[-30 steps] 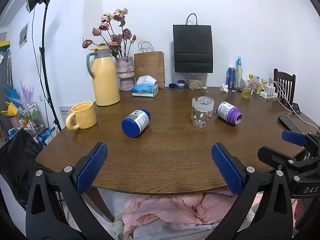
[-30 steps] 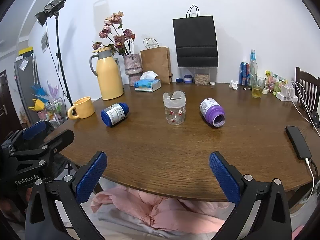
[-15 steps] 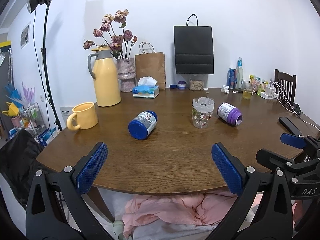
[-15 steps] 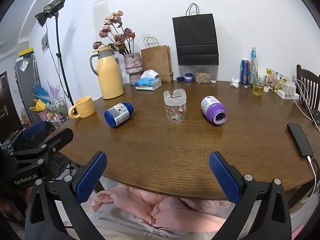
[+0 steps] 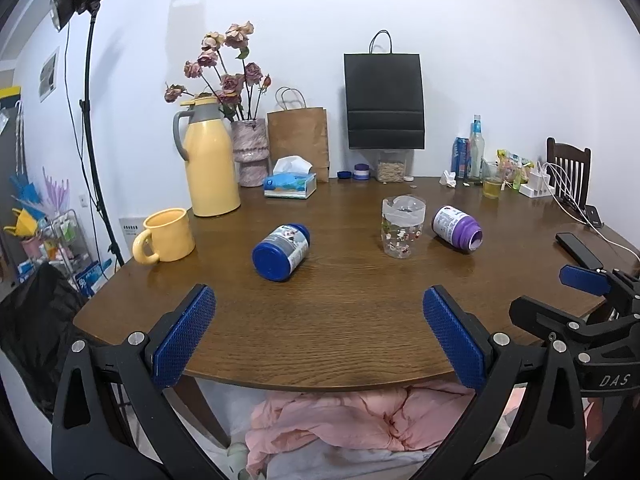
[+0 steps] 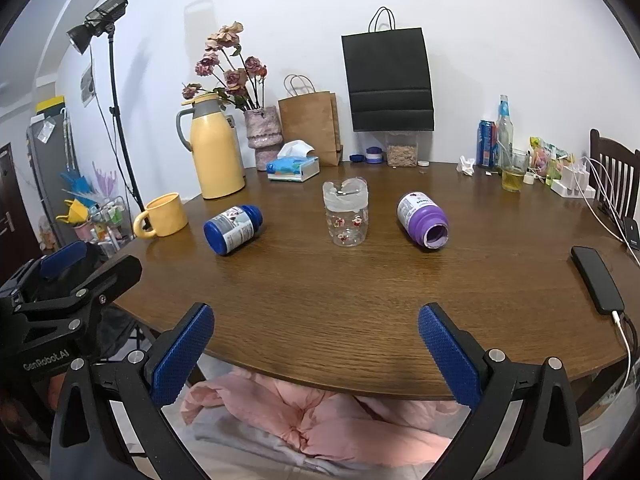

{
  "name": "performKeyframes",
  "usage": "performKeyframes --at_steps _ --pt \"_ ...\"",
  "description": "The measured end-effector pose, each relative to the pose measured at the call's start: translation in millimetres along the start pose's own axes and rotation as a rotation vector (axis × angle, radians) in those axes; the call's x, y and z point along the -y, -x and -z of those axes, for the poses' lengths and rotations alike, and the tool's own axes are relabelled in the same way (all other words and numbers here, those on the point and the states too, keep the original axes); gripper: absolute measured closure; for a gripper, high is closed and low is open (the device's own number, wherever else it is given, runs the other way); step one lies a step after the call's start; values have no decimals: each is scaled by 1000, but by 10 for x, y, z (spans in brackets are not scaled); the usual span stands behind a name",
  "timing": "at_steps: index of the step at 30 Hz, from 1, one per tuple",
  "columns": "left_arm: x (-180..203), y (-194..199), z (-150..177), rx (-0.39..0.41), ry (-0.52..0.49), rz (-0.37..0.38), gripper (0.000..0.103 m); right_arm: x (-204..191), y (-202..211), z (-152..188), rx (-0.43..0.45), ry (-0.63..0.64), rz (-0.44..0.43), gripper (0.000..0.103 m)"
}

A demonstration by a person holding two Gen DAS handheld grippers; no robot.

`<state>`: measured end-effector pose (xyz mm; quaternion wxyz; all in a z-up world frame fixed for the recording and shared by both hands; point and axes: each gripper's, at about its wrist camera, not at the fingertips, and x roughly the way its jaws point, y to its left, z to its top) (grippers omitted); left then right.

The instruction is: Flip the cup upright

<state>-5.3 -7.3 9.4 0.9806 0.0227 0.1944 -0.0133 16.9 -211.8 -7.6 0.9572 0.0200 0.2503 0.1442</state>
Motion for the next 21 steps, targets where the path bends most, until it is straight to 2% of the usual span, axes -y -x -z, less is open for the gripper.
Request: performKeyframes --at_steps 21 --pt "14 -45 33 -28 6 4 0 24 0 -20 -2 -2 10 0"
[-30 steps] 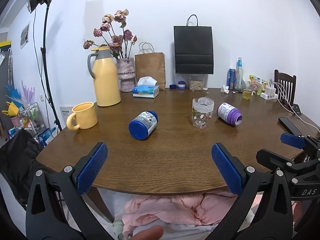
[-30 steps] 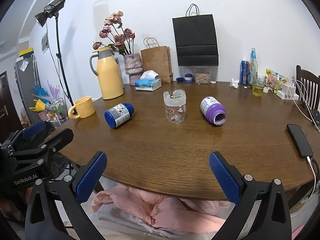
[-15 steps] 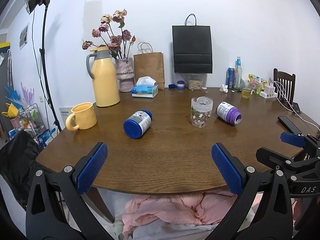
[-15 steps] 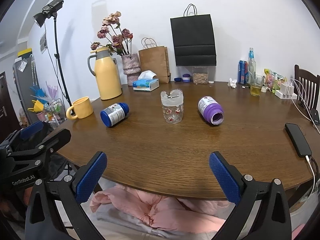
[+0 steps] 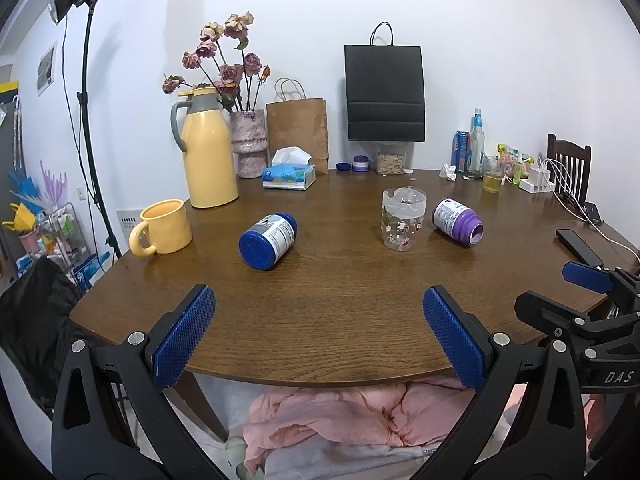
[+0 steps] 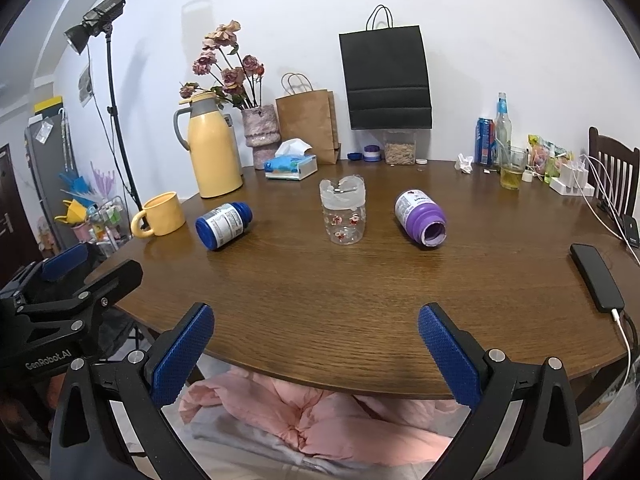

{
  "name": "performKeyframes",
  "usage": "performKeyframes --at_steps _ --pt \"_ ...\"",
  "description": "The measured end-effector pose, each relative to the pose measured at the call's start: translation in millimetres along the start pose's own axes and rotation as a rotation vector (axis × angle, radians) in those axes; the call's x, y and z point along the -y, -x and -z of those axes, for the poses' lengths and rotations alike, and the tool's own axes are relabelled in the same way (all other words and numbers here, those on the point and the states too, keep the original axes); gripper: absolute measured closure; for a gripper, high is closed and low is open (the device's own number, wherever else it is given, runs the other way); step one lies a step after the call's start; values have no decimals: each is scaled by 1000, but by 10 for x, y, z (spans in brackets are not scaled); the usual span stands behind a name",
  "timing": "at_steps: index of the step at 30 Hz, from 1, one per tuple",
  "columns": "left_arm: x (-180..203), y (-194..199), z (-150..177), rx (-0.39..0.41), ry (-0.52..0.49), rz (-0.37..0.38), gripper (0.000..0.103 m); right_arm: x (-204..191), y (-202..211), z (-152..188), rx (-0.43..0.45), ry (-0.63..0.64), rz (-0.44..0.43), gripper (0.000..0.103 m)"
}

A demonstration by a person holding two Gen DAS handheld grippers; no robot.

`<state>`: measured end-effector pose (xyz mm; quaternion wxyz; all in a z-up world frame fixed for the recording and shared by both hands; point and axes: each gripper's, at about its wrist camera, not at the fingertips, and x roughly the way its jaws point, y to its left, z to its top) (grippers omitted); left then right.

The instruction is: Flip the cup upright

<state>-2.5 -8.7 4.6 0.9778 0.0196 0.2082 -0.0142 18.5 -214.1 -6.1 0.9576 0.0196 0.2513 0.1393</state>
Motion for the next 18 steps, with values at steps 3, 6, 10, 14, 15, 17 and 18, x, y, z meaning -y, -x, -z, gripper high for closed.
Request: performKeyframes --at_steps 3,6,10,14,15,17,18 --pt "-8 -11 0 2 -1 1 0 1 15 -7 6 2 3 0" --pt "-13 -16 7 0 2 2 0 12 8 -7 0 -3 -6 0" --pt "-25 -30 15 -5 5 4 0 16 3 -7 -3 -5 -7 0" --pt "-25 -47 17 -15 4 13 0 32 -26 -1 -11 -15 -14 0" --pt "-28 -60 22 -22 5 21 0 36 -36 2 -12 -15 -14 0" --pt "-39 -116 9 -33 12 33 0 43 -37 4 -5 -6 0 0" --pt "-52 -156 6 -33 22 26 0 61 -49 -5 2 6 21 0"
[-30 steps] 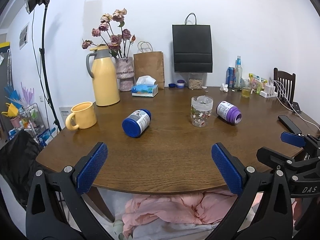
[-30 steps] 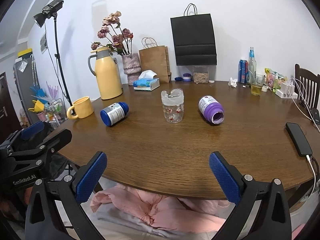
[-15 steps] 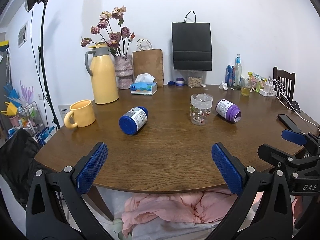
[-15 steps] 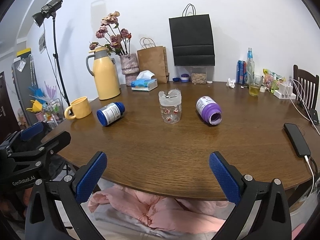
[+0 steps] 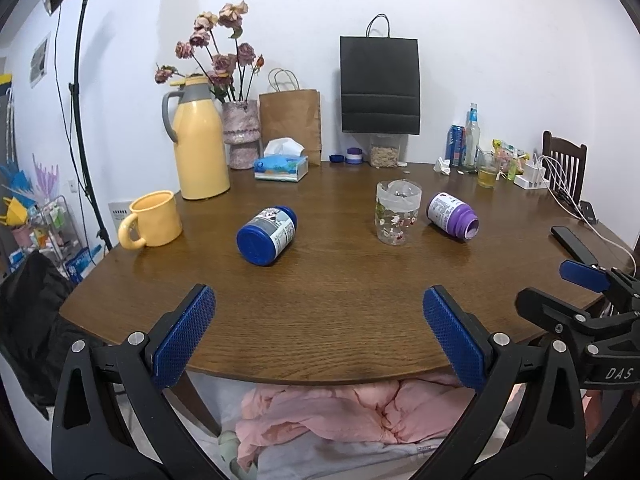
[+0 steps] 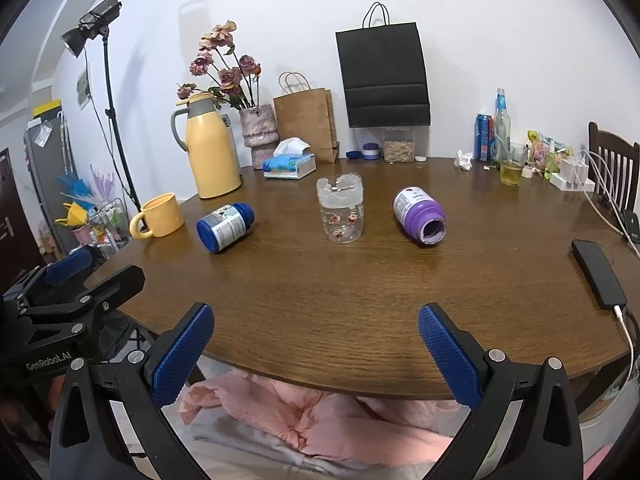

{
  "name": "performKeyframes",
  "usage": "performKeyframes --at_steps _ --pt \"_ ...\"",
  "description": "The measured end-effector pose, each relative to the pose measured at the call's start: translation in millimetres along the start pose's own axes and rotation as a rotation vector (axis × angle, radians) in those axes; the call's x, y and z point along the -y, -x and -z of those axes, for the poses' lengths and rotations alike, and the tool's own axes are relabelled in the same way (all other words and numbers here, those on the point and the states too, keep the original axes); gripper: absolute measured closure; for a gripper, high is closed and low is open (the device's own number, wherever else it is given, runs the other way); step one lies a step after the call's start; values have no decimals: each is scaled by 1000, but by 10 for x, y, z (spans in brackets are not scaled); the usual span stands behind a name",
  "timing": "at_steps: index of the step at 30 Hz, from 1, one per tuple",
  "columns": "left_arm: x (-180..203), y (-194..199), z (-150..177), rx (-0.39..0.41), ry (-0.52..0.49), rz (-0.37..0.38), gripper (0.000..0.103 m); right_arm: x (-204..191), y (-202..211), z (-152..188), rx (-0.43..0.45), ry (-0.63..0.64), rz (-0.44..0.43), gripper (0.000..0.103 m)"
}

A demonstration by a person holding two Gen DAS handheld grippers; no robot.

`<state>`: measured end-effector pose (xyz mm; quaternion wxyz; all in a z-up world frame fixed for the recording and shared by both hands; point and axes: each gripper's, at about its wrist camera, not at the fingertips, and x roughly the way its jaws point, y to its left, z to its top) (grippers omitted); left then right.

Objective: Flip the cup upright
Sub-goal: 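Reach the right gripper to the lying purple-capped bottle and grasp it, then lift the purple-capped bottle with the right gripper while the left gripper grasps its body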

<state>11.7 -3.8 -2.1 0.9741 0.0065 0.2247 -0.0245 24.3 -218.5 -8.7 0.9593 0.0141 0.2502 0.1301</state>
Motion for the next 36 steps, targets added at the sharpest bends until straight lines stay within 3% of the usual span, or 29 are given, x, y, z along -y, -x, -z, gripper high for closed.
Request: performKeyframes --at_steps 4,7,9,12,15,17,20,23,28,30,31,32,36 --pt "-20 -224 -66 48 8 -46 0 113 -103 -77 24 53 95 0" --pt "36 -475 -110 34 -38 -11 0 246 -272 -177 51 82 159 0" --pt "86 -686 -145 -16 -70 33 0 360 -435 -238 71 88 180 0" --pt "119 -916 -192 -57 -58 125 0 535 -709 -337 53 77 146 0" --pt "206 -1112 -276 -46 -69 105 0 690 -1019 -451 -80 79 33 0" --pt "260 -1205 -317 -35 -84 108 0 799 -1192 -527 -123 72 7 0" --pt "324 -1366 -365 -45 -103 184 0 938 -1373 -567 -135 73 51 0" --pt "355 -1494 -418 -52 -93 189 0 1133 -1605 -671 -145 48 118 0" --pt "326 -1656 -503 -89 -27 203 0 1335 -2043 -848 -199 10 84 0" --pt "318 -1688 -522 -98 -8 200 0 1340 -2242 -871 -229 37 90 7" --pt "315 -1687 -520 -97 -7 197 0 1345 -2327 -868 -247 45 98 28" --pt "312 -1680 -516 -97 -9 193 0 1353 -2347 -857 -251 40 96 35" --pt "289 -1636 -503 -97 -21 198 0 1331 -2338 -842 -260 50 83 35"
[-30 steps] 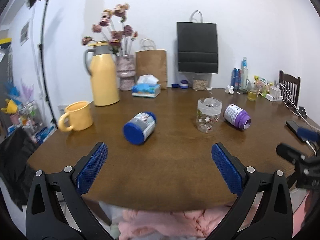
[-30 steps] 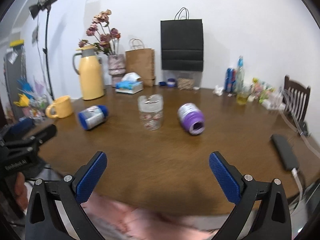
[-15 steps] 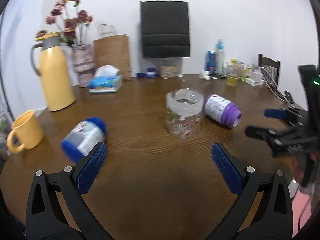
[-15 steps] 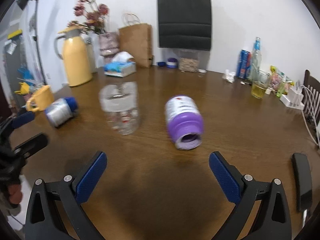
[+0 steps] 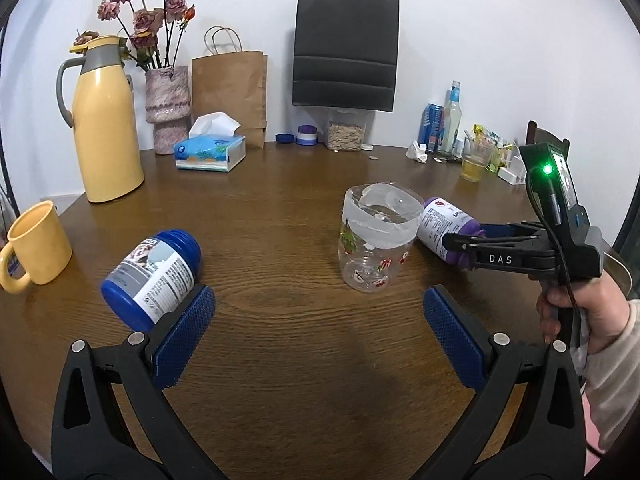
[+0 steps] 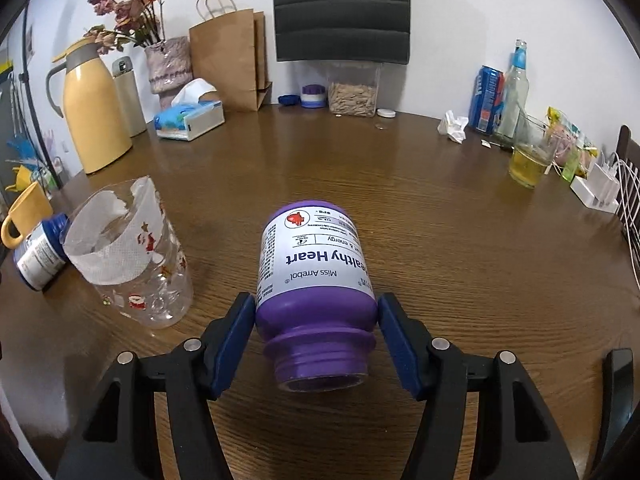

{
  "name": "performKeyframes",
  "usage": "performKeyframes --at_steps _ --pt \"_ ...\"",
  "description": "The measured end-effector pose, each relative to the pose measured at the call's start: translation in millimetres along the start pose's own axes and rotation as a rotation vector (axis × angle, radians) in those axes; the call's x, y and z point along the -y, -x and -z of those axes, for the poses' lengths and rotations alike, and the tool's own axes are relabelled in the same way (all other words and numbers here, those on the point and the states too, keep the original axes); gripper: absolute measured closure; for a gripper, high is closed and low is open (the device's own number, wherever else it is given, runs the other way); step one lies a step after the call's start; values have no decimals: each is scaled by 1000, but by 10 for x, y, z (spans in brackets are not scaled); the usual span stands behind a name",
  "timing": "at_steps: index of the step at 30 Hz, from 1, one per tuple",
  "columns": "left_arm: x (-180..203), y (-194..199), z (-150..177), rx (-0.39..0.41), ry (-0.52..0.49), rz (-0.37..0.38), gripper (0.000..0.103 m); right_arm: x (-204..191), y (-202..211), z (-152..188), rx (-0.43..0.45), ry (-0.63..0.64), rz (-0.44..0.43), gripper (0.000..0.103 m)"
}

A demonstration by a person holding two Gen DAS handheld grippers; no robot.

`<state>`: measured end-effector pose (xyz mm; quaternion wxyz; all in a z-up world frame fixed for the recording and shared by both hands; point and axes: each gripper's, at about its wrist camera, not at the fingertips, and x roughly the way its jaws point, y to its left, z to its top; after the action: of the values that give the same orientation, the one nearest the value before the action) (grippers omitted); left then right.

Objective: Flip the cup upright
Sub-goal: 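Lift the purple-capped bottle with the right gripper while the left gripper grasps its body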

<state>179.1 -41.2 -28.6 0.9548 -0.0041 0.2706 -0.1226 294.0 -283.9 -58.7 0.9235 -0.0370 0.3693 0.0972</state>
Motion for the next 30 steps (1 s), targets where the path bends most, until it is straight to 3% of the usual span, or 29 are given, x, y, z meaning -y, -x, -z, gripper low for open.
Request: performKeyframes --at_steps 5,9,11,14,19,21,23,26,30 --pt "-11 57 3 -7 -1 11 0 -39 231 241 0 -24 -49 35" --pt "-15 71 33 -31 -11 29 0 -446 607 614 2 81 -138 35" --pt "-3 74 32 -39 -11 65 0 -764 788 758 -3 160 -220 35" --pt "69 55 40 -74 -34 189 0 -1182 945 879 -10 281 -293 35" --pt "163 -67 96 -139 -79 230 0 -1480 973 938 1 345 -374 35" --pt "153 -151 115 -176 -66 208 10 -1482 951 941 0 331 -388 35" --pt "86 -243 134 -213 -38 176 35 -1448 946 947 -1 321 -392 35" --pt "-35 -259 162 -212 9 184 37 -1294 946 982 -6 273 -378 34" --pt "-100 -179 188 -182 14 112 37 -1019 909 968 -5 164 -308 30"
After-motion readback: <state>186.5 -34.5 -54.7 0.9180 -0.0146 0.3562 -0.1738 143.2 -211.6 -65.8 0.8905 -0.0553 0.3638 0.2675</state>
